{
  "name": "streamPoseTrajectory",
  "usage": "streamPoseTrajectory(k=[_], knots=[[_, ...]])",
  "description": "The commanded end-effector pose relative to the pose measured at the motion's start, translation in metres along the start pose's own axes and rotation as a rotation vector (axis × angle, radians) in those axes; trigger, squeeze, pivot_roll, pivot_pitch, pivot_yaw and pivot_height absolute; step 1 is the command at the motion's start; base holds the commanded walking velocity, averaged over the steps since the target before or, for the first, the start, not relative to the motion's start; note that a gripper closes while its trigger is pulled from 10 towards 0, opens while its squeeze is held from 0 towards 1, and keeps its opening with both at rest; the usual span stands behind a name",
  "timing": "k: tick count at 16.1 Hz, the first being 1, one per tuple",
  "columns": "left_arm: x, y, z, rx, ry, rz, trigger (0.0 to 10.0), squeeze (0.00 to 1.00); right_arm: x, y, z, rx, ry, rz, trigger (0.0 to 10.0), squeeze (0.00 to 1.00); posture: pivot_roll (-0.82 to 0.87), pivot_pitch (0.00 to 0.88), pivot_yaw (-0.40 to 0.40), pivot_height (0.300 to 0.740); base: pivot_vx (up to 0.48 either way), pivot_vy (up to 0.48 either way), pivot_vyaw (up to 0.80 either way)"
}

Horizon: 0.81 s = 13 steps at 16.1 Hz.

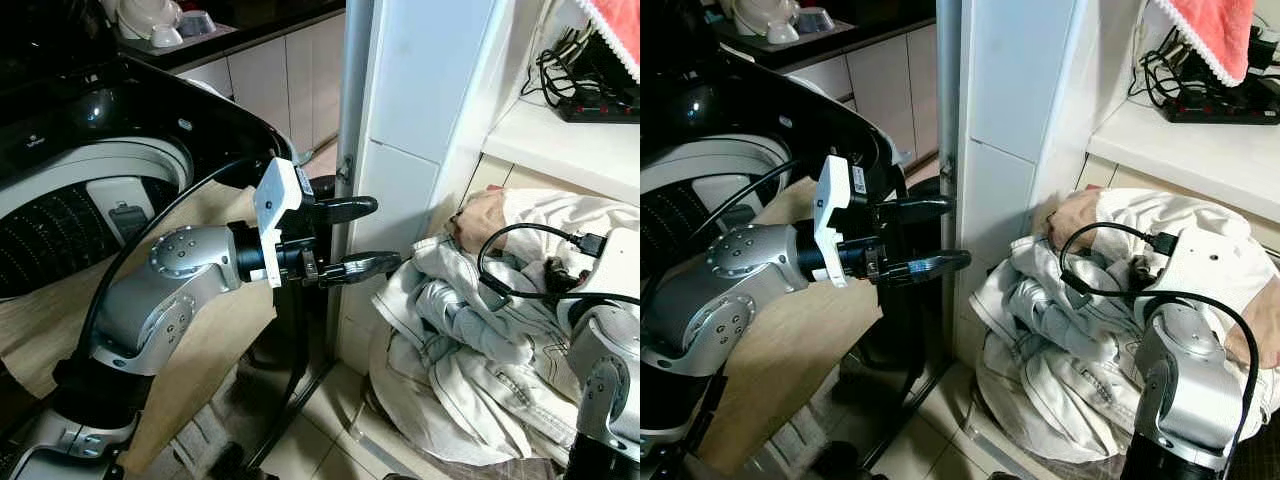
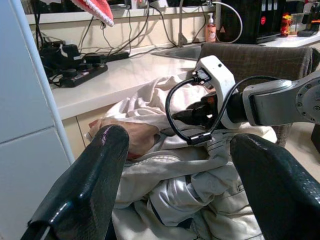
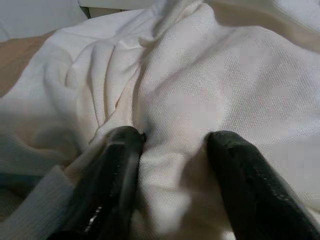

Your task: Clothes washing

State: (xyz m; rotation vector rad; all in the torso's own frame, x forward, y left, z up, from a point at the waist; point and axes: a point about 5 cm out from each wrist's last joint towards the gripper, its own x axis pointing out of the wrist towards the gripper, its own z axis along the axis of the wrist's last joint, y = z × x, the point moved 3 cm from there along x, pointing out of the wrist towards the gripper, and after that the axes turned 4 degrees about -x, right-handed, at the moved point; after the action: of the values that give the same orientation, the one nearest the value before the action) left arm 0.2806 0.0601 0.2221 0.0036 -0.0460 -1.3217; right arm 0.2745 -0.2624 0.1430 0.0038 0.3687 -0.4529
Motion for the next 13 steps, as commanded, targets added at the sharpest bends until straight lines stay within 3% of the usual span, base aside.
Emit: streamPoseTrajectory(k=[1, 9, 11, 13], knots=[[-0.003, 0.0, 0.002, 0.014, 0.002, 0.01, 10.0, 0.0, 0.001, 0.0, 0.0, 0.018, 0.012, 0.0, 0.0, 0.0, -0.12, 0.0, 0.013, 0.74, 0.0, 0.0, 0.0], [-0.003, 0.0, 0.003, 0.014, -0.006, 0.015, 10.0, 0.0, -0.001, -0.004, 0.012, 0.05, -0.05, -0.053, 0.0, 0.0, -0.13, 0.0, 0.011, 0.74, 0.0, 0.0, 0.0], [-0.004, 0.003, 0.007, 0.011, -0.023, 0.035, 10.0, 0.0, -0.006, -0.003, 0.034, -0.007, -0.176, -0.064, 0.0, 0.0, -0.13, 0.0, 0.01, 0.74, 0.0, 0.0, 0.0], [-0.005, 0.012, 0.013, -0.001, -0.063, 0.091, 10.0, 0.0, -0.022, 0.016, 0.073, -0.135, -0.426, 0.003, 0.0, 0.0, -0.13, 0.0, 0.011, 0.74, 0.0, 0.0, 0.0]])
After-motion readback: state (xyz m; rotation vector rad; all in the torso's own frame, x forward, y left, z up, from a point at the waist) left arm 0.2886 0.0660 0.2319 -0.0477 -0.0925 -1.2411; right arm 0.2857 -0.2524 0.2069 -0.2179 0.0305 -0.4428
